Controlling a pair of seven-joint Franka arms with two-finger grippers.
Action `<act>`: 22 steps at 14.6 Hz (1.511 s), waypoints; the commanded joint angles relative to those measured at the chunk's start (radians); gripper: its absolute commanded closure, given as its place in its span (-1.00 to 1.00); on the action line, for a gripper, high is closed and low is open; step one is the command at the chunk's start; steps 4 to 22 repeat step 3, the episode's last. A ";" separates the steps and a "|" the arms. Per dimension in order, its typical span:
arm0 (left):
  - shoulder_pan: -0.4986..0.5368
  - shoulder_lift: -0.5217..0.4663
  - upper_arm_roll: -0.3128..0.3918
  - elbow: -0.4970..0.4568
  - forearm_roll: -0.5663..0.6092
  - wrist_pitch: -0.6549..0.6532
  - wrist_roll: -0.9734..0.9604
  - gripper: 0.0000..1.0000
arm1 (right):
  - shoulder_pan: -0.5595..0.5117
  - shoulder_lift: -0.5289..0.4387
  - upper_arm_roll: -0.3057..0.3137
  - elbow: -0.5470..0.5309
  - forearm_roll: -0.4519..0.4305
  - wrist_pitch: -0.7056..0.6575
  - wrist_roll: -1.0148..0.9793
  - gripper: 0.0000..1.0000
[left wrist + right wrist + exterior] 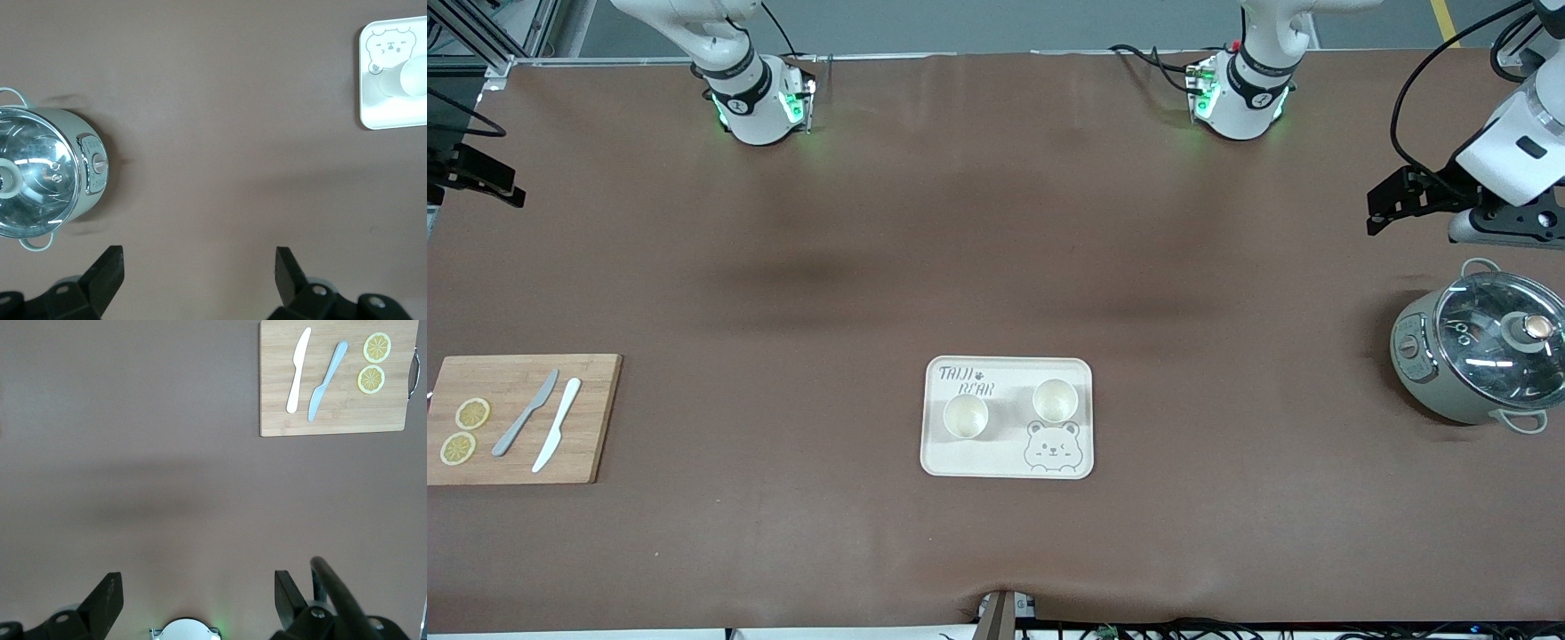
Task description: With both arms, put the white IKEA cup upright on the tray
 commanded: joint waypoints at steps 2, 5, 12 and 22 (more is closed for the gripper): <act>0.005 0.005 0.000 0.011 -0.016 -0.002 -0.007 -1.00 | -0.016 -0.003 0.015 0.000 -0.008 0.003 -0.008 -1.00; 0.005 0.005 0.000 0.013 -0.016 -0.004 -0.007 -1.00 | -0.018 -0.003 0.015 0.000 -0.008 0.003 -0.009 -1.00; 0.005 0.005 0.000 0.013 -0.016 -0.004 -0.007 -1.00 | -0.018 -0.003 0.015 0.000 -0.008 0.003 -0.009 -1.00; 0.005 0.005 0.000 0.013 -0.016 -0.004 -0.007 -1.00 | -0.018 -0.003 0.015 0.000 -0.008 0.003 -0.009 -1.00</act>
